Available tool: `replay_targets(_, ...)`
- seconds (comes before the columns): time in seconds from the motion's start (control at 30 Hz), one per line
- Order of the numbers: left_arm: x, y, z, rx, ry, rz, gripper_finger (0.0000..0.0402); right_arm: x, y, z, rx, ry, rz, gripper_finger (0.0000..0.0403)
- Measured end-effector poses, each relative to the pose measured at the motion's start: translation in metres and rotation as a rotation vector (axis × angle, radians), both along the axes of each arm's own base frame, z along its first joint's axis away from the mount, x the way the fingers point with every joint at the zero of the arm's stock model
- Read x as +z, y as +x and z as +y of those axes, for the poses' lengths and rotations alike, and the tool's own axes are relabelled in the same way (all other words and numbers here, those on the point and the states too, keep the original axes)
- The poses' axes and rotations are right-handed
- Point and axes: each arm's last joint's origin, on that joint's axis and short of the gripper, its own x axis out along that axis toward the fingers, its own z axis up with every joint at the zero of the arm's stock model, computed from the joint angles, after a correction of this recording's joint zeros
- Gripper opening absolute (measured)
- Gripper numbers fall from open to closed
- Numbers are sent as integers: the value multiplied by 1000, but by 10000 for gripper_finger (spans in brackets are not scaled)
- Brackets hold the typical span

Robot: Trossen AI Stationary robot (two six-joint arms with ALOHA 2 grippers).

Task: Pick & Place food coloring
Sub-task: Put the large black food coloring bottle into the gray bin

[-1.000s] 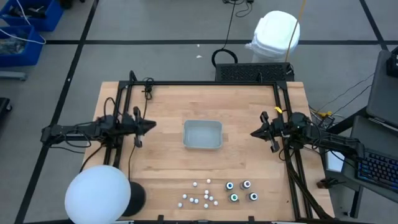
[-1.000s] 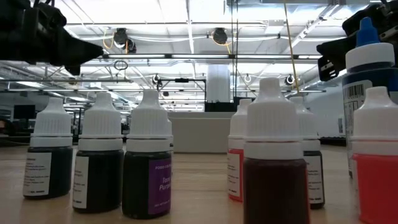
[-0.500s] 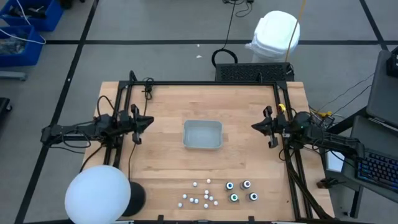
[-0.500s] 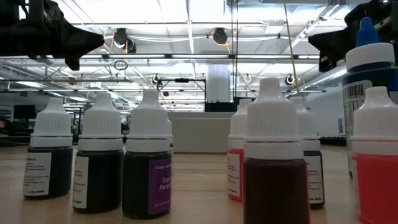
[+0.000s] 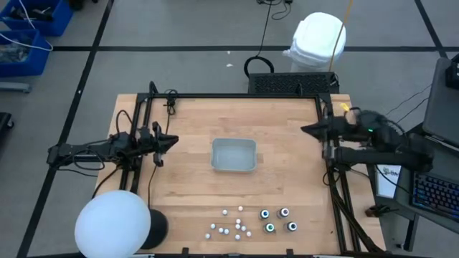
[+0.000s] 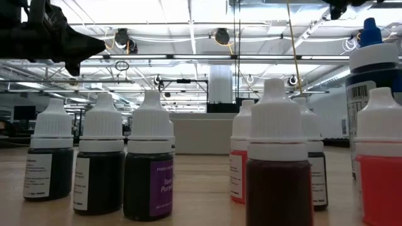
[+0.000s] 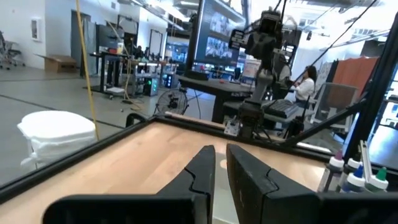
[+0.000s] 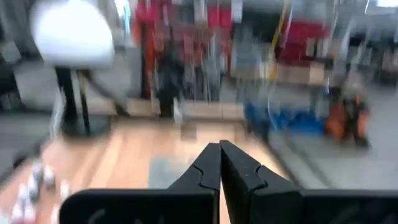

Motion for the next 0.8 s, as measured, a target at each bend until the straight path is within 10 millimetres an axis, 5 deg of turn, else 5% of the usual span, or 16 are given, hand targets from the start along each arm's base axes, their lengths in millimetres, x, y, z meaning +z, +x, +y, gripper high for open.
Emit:
replay_targets(0.2, -2, 0, 0, -7, -12, 14, 47, 30, 29, 9, 10, 31, 264, 0)
replay_targets(0.47, -4, 1, 0, -16, -39, 39, 47, 74, 57, 51, 123, -39, 343, 0)
replay_targets(0.8, -5, 1, 0, -11, -24, 49, 47, 58, 60, 133, 46, -178, 569, 0)
